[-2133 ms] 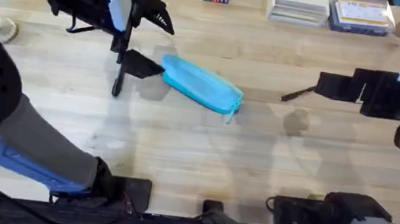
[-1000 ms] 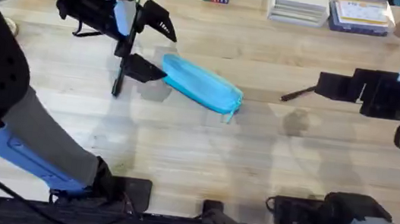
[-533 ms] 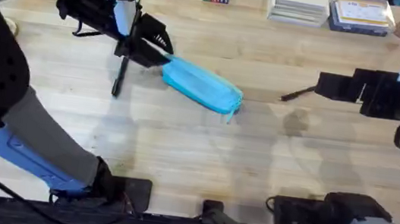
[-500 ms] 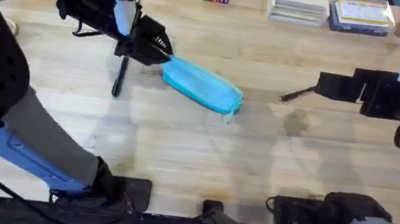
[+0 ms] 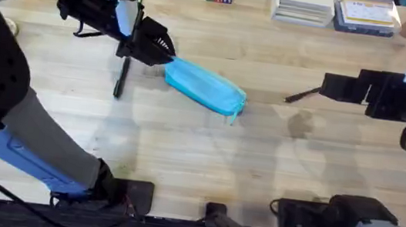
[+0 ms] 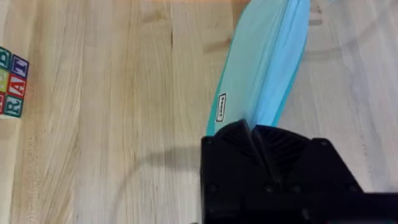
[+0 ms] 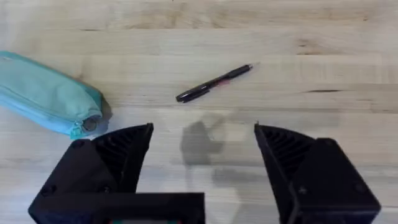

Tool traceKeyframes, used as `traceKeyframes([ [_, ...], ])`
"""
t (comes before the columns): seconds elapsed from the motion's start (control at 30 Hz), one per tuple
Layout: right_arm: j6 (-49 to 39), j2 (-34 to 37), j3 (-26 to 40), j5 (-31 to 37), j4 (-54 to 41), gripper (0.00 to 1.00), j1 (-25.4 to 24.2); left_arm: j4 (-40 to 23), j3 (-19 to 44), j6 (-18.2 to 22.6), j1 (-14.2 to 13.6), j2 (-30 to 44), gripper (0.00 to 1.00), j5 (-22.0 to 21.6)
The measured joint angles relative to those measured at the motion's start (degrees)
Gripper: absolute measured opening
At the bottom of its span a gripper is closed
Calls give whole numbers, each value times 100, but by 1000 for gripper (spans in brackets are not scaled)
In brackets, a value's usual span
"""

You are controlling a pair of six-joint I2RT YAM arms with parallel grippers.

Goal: Unzip the bag, pick up the pens from the table one at a time and place them inside, then zip the bag closed.

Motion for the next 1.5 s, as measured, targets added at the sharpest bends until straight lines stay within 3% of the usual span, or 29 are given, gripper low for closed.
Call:
traceKeyframes([
  [0.17,2,-1,0,-16,-6,997,0,1,0,0,0,0,44,0],
  [0.27,54,0,0,-497,-57,997,0,0,0,0,0,0,44,0],
  [0.33,293,0,0,-806,-255,997,4,0,0,0,0,0,44,0],
  [0.57,957,0,0,-951,-853,998,105,2,0,0,0,0,44,0],
  [0.9,1601,24,0,-1008,-860,998,1052,2,0,0,0,0,44,0],
  [1.07,2227,284,-263,-1014,-207,998,1668,2,0,0,0,0,44,0],
  [1.2,2651,654,-646,-1018,457,996,2166,2,0,0,0,0,44,0],
  [1.5,2965,1620,-669,-1032,1181,996,2718,20,0,0,0,0,44,0],
])
